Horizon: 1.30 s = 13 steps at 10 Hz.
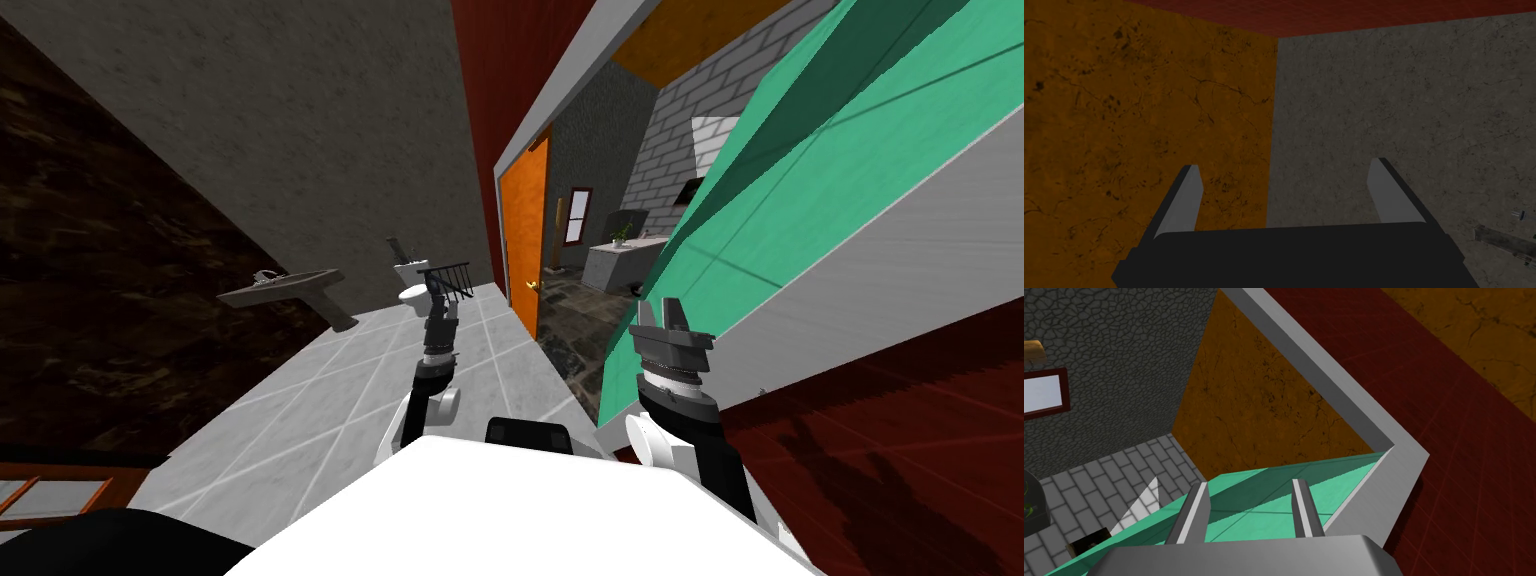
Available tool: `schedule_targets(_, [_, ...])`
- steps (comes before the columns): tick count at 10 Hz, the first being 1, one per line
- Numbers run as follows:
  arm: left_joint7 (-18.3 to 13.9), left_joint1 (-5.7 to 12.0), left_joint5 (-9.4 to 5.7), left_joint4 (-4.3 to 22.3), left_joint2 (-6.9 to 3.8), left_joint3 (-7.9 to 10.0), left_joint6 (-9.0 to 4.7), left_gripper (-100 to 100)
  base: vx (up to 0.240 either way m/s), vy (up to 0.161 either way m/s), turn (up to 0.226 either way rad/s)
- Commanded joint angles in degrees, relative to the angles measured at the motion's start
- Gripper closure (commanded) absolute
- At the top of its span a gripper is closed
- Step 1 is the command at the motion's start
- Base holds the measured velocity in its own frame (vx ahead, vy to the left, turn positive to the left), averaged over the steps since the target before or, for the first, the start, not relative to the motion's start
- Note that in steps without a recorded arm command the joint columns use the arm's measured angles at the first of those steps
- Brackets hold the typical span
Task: Push the door open
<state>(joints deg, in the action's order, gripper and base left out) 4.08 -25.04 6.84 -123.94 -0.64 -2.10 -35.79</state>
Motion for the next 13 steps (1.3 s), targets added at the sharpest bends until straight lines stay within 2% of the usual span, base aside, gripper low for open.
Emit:
schedule_targets(1, [-0.37, 0.56, 0.28, 1.88, -0.39, -0.19, -0.5, -100, 0.103, 0.046, -0.066])
schedule_targets(4, [-1.4, 2.49, 0.9, 6.47, -1.41, -0.39, -1.23, -100, 0.099, 0.049, -0.088])
schedule_targets(13, [-3.75, 6.9, 2.33, 16.99, -3.11, -0.85, -2.9, -100, 0.091, 0.042, -0.079])
